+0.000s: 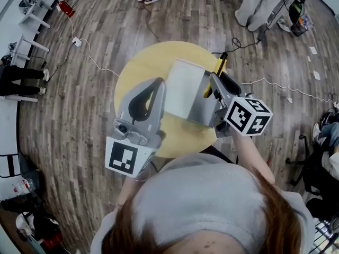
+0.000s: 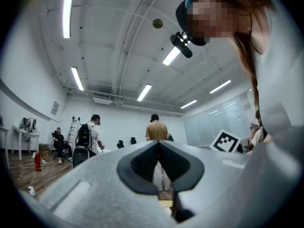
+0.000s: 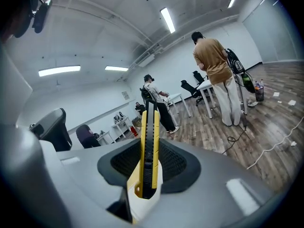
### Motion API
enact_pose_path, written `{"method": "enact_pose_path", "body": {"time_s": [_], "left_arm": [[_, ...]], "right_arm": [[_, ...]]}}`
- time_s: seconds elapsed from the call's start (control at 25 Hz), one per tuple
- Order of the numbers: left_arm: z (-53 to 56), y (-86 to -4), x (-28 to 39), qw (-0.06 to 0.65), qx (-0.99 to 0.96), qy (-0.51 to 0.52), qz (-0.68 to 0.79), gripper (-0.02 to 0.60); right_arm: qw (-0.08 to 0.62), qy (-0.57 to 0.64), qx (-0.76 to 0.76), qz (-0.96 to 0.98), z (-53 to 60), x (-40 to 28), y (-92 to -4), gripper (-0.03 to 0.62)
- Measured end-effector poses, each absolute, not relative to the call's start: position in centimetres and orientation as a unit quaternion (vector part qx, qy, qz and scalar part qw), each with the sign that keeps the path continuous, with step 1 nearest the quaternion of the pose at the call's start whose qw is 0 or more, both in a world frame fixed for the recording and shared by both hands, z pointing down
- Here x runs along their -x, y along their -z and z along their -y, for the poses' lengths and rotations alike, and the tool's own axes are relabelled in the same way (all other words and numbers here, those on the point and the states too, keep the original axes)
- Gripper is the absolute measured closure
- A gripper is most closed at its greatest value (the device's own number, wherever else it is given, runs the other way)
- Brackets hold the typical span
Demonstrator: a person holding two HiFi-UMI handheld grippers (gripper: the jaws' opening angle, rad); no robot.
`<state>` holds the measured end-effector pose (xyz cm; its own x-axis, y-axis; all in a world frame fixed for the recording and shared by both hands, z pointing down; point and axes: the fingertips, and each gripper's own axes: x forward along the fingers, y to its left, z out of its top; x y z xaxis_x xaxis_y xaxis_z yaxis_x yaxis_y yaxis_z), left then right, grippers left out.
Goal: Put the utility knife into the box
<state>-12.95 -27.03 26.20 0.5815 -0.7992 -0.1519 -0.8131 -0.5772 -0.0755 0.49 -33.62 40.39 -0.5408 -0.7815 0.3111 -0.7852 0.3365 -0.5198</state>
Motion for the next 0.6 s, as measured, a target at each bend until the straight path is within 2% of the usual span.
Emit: {"method": "enact_pose_path", "body": {"time_s": [0.6], "left_arm": [[27.4,-26.7,12.8,0.068,0.887,-0.050,-0.454,0.578]], "right_arm": [[0.037,-0.385,-0.500,0.775,33.9,-1.0,-46.8,0.474]]}}
